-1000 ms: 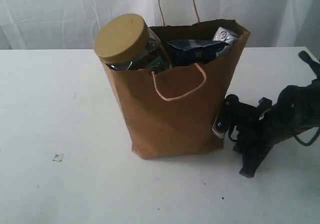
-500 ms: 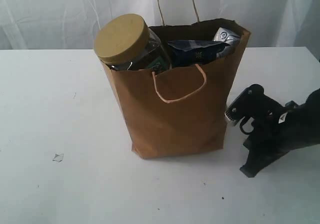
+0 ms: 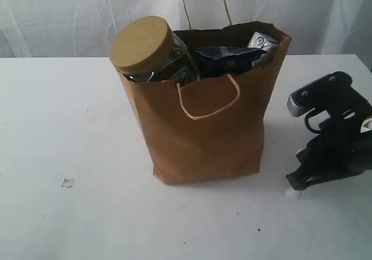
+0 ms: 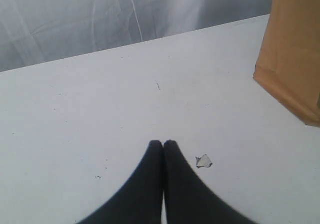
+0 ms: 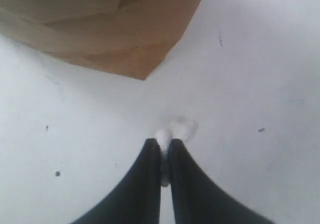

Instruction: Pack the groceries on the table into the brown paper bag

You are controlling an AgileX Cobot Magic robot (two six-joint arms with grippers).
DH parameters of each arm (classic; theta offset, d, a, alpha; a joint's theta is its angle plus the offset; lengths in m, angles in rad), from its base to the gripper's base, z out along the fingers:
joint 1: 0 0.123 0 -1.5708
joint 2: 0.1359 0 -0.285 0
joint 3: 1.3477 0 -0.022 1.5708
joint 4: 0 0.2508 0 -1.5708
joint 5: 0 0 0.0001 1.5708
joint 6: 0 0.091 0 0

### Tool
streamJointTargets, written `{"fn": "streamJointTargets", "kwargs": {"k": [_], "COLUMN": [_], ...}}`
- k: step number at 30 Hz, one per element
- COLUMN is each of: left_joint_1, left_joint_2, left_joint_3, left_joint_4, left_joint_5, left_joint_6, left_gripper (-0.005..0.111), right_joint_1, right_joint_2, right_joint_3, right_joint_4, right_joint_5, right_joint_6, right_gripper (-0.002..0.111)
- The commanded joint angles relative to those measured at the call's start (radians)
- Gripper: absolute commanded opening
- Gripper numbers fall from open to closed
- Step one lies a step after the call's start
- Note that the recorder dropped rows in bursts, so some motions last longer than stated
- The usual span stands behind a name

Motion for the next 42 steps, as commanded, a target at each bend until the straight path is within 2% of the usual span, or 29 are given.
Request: {"fn": "streamJointTargets", "kwargs": {"k": [1,8,16,20,24,31,36,42], "left_joint_1": [0.003,0.003,0.003,0.003,0.003,0.003,0.003,0.003], "left_joint_2": [-0.005,-0.005,-0.005,-0.005,-0.005,-0.005,-0.005,-0.005], "left_joint_3": [0.004,0.004,0.004,0.004,0.004,0.004,0.004,0.004], "left_joint_4": [-0.011,-0.011,-0.011,-0.011,-0.011,-0.011,-0.011,-0.011], "left_joint_5": [-0.006,-0.006,-0.006,-0.006,-0.006,-0.006,-0.006,-0.006], "left_joint_6": [0.0,0.0,0.0,0.0,0.0,0.0,0.0,0.0], "left_gripper": [0.0,0.0,0.0,0.0,0.0,0.0,0.0,0.0], "right_joint_1": [-0.003,-0.003,-0.003,-0.003,-0.001,0.06,0.109,0.158], "right_joint_2": [-0.114,-0.392,-0.464,-0.396,-0.275,-0.053,0.058,0.136], "right_joint_3": [0.006,0.006,-0.115,-0.217,-0.341,-0.523,-0.605,-0.625], "right_joint_4": [-0.004,-0.002,0.0,0.004,0.043,0.046,0.046,0.046], "right_joint_5": [0.118,0.253,0.12,0.004,0.008,0.045,0.054,0.075], "right_joint_6": [0.098,0.168,0.17,0.17,0.17,0.17,0.17,0.17], "right_gripper": [0.0,0.0,0.0,0.0,0.0,0.0,0.0,0.0]}}
